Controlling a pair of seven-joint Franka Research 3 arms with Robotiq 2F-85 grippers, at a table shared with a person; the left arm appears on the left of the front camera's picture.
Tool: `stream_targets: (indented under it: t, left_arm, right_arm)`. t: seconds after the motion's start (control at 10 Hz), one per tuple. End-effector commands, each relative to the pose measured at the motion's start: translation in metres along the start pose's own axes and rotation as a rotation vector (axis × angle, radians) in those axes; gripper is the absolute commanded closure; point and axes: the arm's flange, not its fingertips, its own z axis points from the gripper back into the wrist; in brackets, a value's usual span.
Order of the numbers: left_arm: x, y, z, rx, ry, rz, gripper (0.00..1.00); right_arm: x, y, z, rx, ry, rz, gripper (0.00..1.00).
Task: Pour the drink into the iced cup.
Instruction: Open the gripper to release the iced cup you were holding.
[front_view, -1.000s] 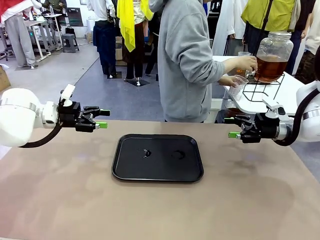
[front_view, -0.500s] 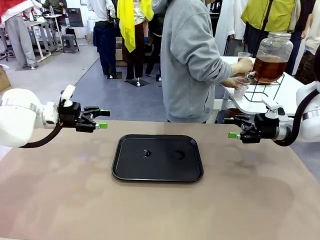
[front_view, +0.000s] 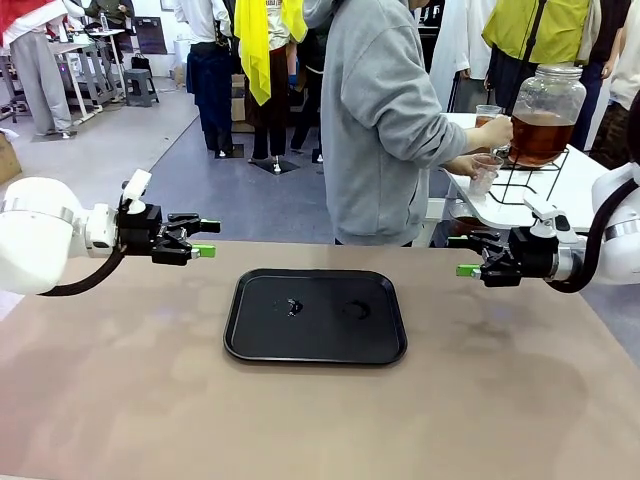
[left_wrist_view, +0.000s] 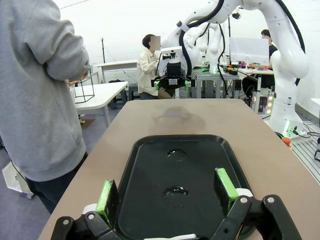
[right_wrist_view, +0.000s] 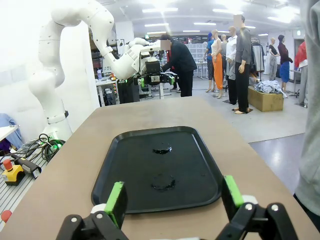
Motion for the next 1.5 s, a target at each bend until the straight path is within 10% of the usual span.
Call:
stream_targets:
  t: [0.0, 1.4]
  left_arm:
    - [0.0021, -0.0003, -0.0003, -0.003, -0.005, 0.006, 0.00]
    - [0.0021, -0.0003, -0.0003, -0.003, -0.005, 0.006, 0.00]
  right_arm:
    - [0.0044, -0.0021, -0.0037, -0.011, 0.010, -0.003, 0.00]
    - [0.0044, -0.0021, -0.0037, -0.011, 0.010, -0.003, 0.00]
